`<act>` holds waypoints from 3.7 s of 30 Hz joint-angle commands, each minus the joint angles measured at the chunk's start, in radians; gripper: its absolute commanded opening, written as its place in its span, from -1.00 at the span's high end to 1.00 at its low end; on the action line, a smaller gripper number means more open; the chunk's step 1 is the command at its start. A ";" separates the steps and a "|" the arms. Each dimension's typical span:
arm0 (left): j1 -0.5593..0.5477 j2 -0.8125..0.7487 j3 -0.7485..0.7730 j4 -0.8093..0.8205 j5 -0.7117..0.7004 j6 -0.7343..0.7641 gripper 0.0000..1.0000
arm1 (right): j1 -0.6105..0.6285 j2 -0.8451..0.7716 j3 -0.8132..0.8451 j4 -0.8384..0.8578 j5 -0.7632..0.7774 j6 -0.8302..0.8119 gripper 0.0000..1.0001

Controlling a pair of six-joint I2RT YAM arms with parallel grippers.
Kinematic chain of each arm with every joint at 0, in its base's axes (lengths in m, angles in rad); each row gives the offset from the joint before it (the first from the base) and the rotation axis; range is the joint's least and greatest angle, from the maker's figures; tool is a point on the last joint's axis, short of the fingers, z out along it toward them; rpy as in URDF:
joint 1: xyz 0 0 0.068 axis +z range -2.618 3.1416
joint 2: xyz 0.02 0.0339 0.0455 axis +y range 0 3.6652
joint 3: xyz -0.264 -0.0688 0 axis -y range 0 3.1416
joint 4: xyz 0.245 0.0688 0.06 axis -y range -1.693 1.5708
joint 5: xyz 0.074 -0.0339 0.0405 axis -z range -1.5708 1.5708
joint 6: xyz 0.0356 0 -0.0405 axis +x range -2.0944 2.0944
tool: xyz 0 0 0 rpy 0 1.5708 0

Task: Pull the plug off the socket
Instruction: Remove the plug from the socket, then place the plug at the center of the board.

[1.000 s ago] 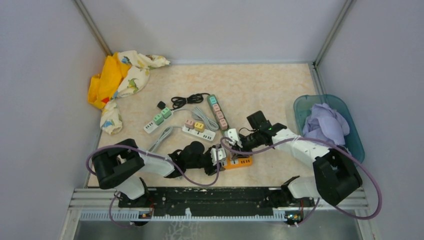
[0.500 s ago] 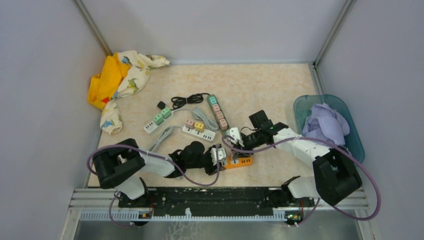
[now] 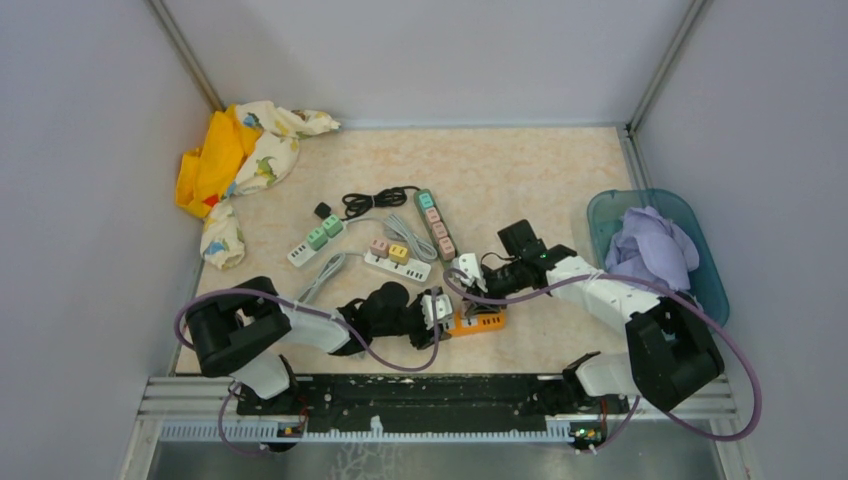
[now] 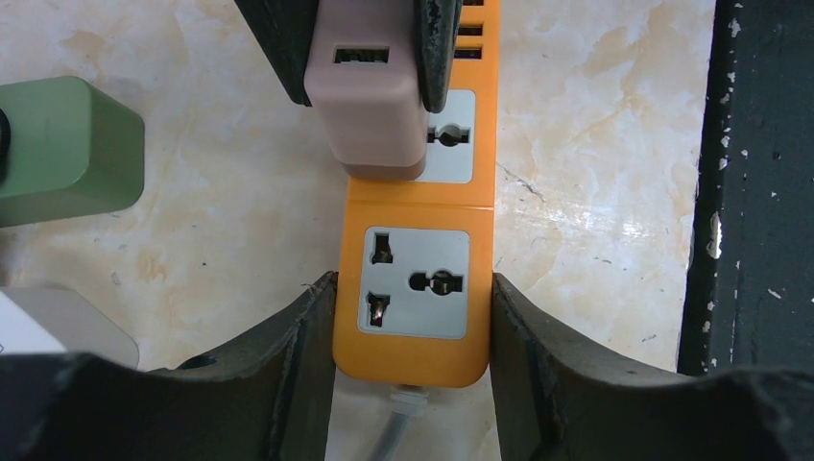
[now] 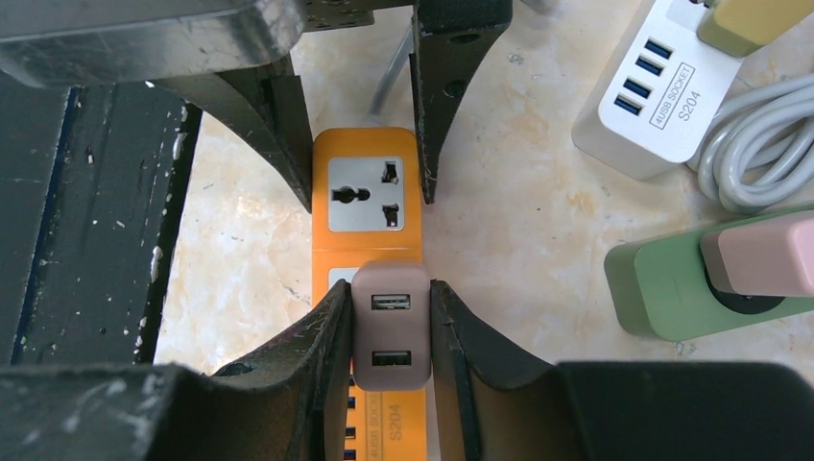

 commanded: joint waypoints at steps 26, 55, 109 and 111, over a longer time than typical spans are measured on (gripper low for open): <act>0.001 0.030 -0.007 -0.072 -0.008 -0.007 1.00 | -0.034 -0.049 0.030 -0.115 -0.107 -0.150 1.00; 0.001 0.013 -0.015 -0.072 -0.027 -0.017 1.00 | -0.168 -0.083 0.082 -0.031 -0.113 0.045 1.00; -0.001 0.014 -0.024 -0.056 -0.034 -0.021 1.00 | -0.309 0.055 -0.013 0.531 0.855 0.664 -0.23; 0.000 0.015 -0.023 -0.057 -0.034 -0.021 1.00 | -0.310 0.035 -0.014 0.520 0.822 0.654 -0.33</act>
